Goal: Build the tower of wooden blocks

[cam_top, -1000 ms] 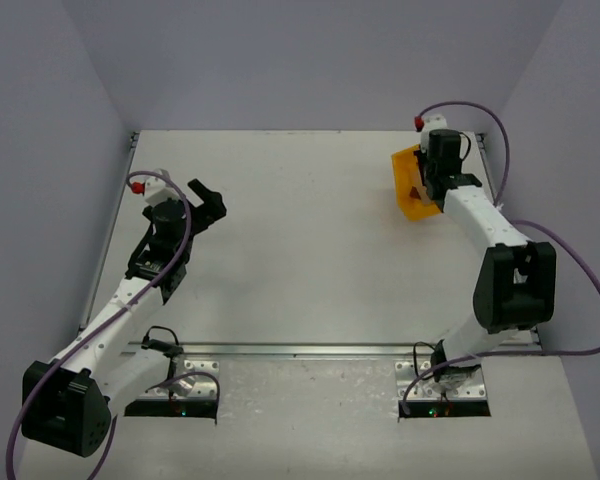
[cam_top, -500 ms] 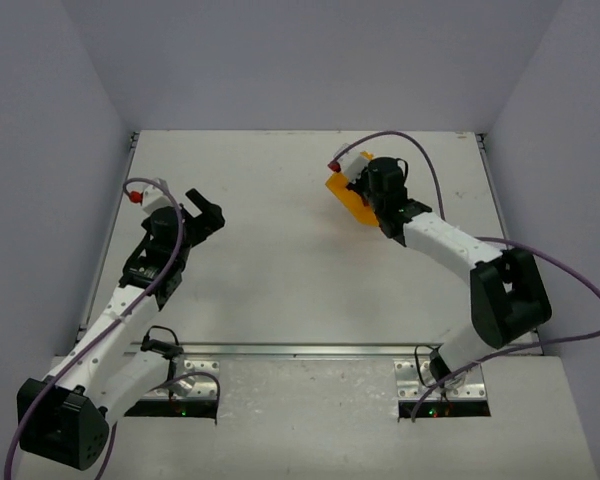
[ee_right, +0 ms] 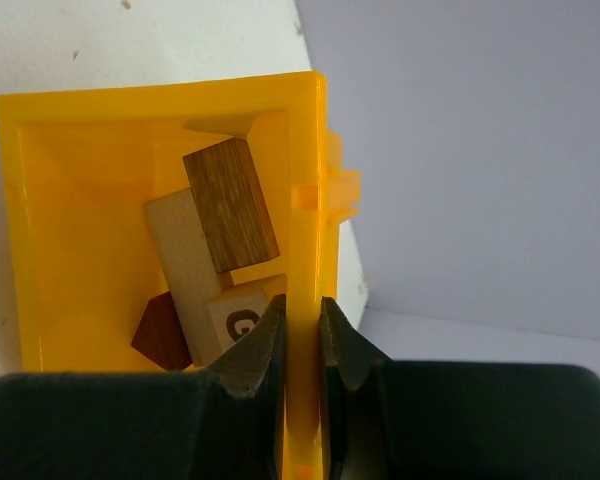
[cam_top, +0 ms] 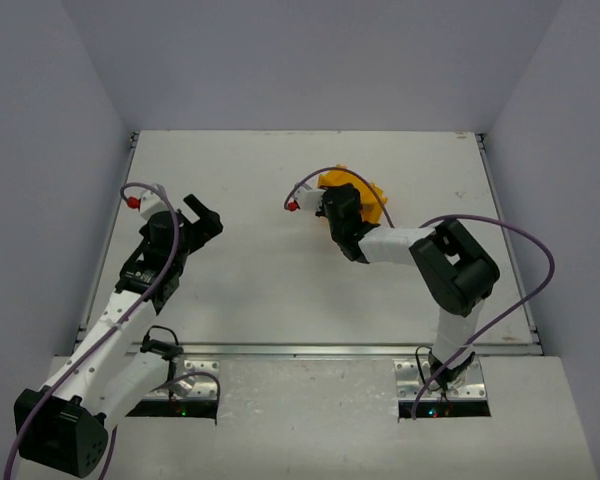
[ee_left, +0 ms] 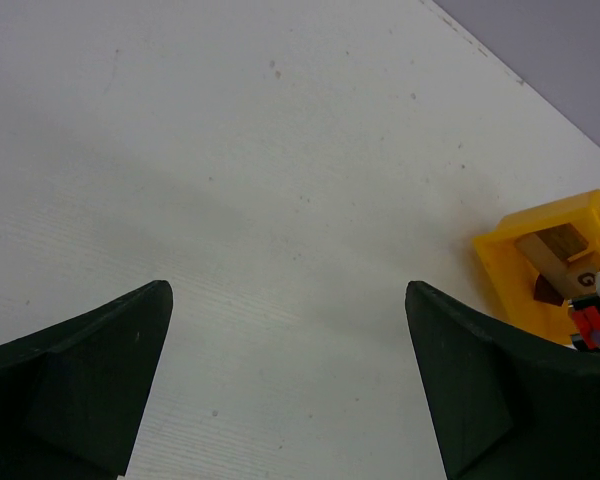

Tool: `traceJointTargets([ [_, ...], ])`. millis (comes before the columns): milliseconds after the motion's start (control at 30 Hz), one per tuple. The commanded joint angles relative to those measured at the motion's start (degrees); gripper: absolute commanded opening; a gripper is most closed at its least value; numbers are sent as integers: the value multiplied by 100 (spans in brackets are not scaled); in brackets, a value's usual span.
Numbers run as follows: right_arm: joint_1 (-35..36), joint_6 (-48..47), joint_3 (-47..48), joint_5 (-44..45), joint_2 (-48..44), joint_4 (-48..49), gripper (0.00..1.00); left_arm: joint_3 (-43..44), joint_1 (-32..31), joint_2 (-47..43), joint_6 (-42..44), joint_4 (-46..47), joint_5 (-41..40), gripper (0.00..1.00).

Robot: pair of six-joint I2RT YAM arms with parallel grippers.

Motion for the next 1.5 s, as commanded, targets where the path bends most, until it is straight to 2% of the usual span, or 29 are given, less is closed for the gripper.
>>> traceJointTargets([
  [0, 349, -1412, -46, 710, 92, 2156, 0, 37, 16, -220, -33, 55, -184, 100],
  [67, 516, -2059, -109, 864, 330, 2738, 0, 9, 16, -245, -26, 39, -231, 100],
  [167, 736, -2366, -79, 961, 513, 2667, 0, 9, 16, -256, -26, -2, -287, 100],
  [433, 889, -2598, -194, 918, 551, 2521, 0, -17, 25, -201, -26, -8, -364, 100],
  [633, 945, -2541, -153, 945, 592, 1976, 0, -25, 16, -152, -35, 10, -339, 100],
  [867, 1043, -3029, -310, 896, 692, 1962, 5, -44, 20, -53, -58, 66, -303, 100],
  [933, 1070, -3416, -388, 892, 657, 1664, 8, -70, 16, 10, -80, 130, -259, 100],
  [1000, 1119, -3888, -588, 778, 609, 1921, 8, -79, 24, 128, -105, 232, -156, 100],
  [1167, 1522, -4723, -675, 822, 513, 2237, 2, 37, 16, 510, -96, 519, 46, 100],
  [1233, 1662, -5105, -728, 783, 607, 2155, 0, 88, 24, 642, -106, 625, 215, 100],
  [1333, 1781, -5106, -784, 814, 774, 1856, 0, 97, 16, 788, -140, 899, 452, 100],
  [1467, 1848, -4928, -612, 1436, 875, 1283, 0, 123, 16, 847, -181, 1093, 513, 100],
])
